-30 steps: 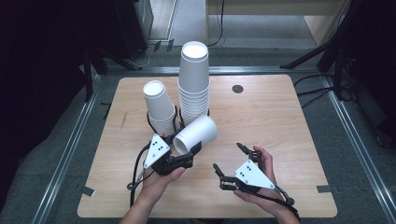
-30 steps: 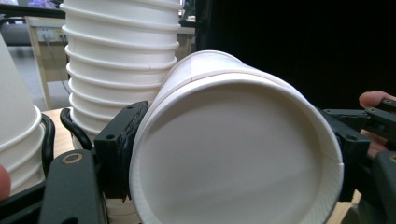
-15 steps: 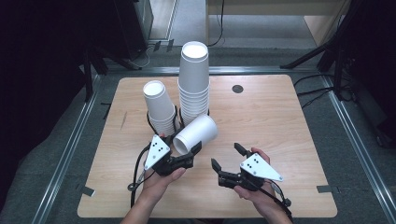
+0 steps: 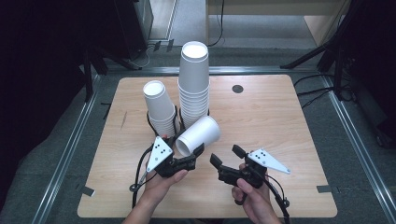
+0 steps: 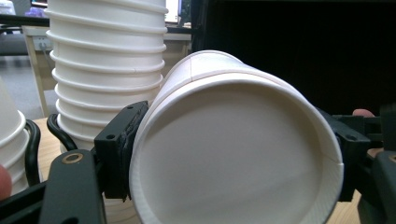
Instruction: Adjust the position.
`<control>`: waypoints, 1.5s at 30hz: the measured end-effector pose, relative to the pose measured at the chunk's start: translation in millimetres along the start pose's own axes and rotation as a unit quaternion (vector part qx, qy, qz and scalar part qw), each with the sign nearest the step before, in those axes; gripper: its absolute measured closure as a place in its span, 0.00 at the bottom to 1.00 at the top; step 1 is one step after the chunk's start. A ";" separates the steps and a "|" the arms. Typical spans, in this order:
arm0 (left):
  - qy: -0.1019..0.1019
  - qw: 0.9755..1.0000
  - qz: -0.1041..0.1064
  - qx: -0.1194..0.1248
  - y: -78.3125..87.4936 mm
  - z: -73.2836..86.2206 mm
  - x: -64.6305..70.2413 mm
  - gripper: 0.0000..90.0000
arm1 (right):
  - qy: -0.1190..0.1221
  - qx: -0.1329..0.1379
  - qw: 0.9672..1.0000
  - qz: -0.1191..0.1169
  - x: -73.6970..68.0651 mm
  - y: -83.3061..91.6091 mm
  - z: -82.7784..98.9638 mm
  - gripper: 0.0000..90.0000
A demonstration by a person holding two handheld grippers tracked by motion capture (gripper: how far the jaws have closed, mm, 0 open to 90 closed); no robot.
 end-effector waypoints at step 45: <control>-0.016 0.999 0.030 0.021 -4.5 12.9 26.8 0.26 | -0.468 0.010 0.883 -0.034 0.9 -9.6 -5.7 0.06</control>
Point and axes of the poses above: each handheld gripper's, and its own axes: y roughly backward along the jaws, z roughly out of its underside, x roughly to its right, the point moved 2 cm from there along -y, roughly forward along the jaws, and after that the axes turned 13 degrees about y, right-handed, at the moved point
